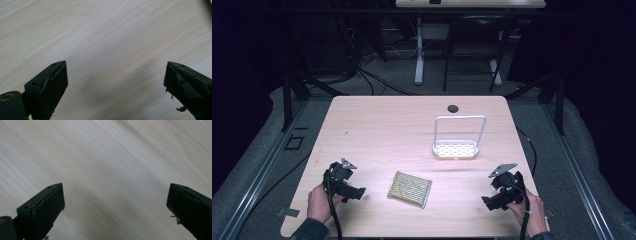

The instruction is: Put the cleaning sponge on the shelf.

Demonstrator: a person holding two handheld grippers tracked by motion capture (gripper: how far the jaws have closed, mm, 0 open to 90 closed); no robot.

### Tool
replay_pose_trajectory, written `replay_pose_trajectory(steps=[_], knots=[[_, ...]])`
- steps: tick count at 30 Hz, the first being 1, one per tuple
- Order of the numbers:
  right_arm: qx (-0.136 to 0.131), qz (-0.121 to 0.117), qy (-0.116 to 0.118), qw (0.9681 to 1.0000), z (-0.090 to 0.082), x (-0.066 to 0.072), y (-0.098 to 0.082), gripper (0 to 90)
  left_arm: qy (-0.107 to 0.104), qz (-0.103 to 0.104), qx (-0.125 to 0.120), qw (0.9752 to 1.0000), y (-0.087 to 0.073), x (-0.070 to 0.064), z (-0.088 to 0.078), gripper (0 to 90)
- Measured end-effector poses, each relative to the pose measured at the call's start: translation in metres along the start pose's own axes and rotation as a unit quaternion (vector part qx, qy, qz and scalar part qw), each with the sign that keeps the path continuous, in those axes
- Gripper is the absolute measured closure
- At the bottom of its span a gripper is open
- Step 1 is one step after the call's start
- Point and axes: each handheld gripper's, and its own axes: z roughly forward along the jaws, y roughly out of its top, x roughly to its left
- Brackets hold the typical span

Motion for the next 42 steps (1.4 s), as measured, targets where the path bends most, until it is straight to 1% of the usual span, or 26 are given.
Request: replay_pose_trajectory(steps=[1,2,3,5,6,8,9,11,13,16,18,23,26,27,30,31,35,36,39,40,42], knots=[[-0.001,0.005,0.006,1.0000,0.000,0.001,0.001,0.8,0.001,0.001,0.001,1.0000,0.000,0.000,0.000,5.3],[-0.001,0.005,0.006,1.0000,0.000,0.001,0.001,0.8,0.001,0.001,0.001,1.0000,0.000,0.000,0.000,5.3],[0.002,-0.004,0.004,1.0000,0.000,0.003,0.001,0.5,0.001,0.005,0.001,1.0000,0.000,-0.001,-0.001,5.0],[0.002,-0.004,0.007,1.0000,0.000,0.004,0.002,0.3,0.001,0.004,-0.003,1.0000,0.000,-0.002,-0.002,4.7],[0.000,-0.009,0.010,0.9999,-0.001,0.005,0.003,0.2,0.000,0.005,-0.005,1.0000,0.000,-0.002,-0.002,4.7],[-0.006,-0.011,0.018,0.9998,-0.002,0.009,0.007,0.0,-0.002,0.007,-0.002,1.0000,0.001,-0.002,0.000,4.5],[-0.006,-0.011,0.018,0.9998,-0.002,0.009,0.007,0.0,-0.002,0.007,-0.002,1.0000,0.001,-0.002,0.000,4.5],[-0.010,-0.020,0.023,0.9995,-0.003,0.015,0.012,0.0,0.000,0.011,-0.002,0.9999,0.001,-0.004,-0.002,4.3],[-0.013,-0.026,0.031,0.9991,-0.004,0.020,0.015,0.0,-0.001,0.010,-0.006,0.9999,0.000,-0.004,-0.003,4.0],[-0.017,-0.034,0.046,0.9982,-0.003,0.025,0.021,0.0,-0.002,0.008,-0.004,1.0000,0.000,-0.003,-0.002,3.9],[-0.024,-0.039,0.048,0.9978,-0.003,0.030,0.026,0.0,-0.001,0.008,-0.002,1.0000,0.000,-0.003,-0.002,3.9],[-0.029,-0.061,0.063,0.9957,0.000,0.042,0.039,0.0,-0.002,0.008,-0.005,1.0000,0.000,-0.003,-0.002,3.9],[-0.032,-0.069,0.072,0.9945,0.001,0.048,0.047,0.0,-0.002,0.009,-0.004,0.9999,0.000,-0.003,-0.002,3.9],[-0.032,-0.069,0.072,0.9945,0.001,0.048,0.047,0.0,-0.002,0.009,-0.004,0.9999,0.000,-0.003,-0.002,3.9],[-0.037,-0.079,0.078,0.9931,0.002,0.055,0.055,0.0,-0.002,0.007,-0.005,1.0000,0.000,-0.003,-0.002,3.9],[-0.040,-0.082,0.082,0.9924,0.002,0.056,0.057,0.0,-0.003,0.010,-0.003,0.9999,0.000,-0.003,-0.002,3.9],[-0.039,-0.087,0.086,0.9917,0.004,0.061,0.062,0.0,-0.003,0.010,-0.005,0.9999,0.001,-0.004,-0.002,3.8],[-0.037,-0.096,0.087,0.9909,0.004,0.064,0.066,0.0,-0.002,0.009,-0.007,0.9999,0.000,-0.004,-0.002,3.8],[-0.036,-0.101,0.089,0.9902,0.006,0.068,0.070,0.0,-0.003,0.009,-0.004,0.9999,0.001,-0.003,-0.002,3.8],[-0.039,-0.106,0.095,0.9890,0.007,0.071,0.075,0.0,-0.005,0.008,-0.003,1.0000,0.001,-0.004,-0.001,3.8],[-0.040,-0.112,0.100,0.9878,0.008,0.074,0.079,0.0,-0.006,0.008,-0.004,0.9999,0.001,-0.004,-0.001,3.7]])
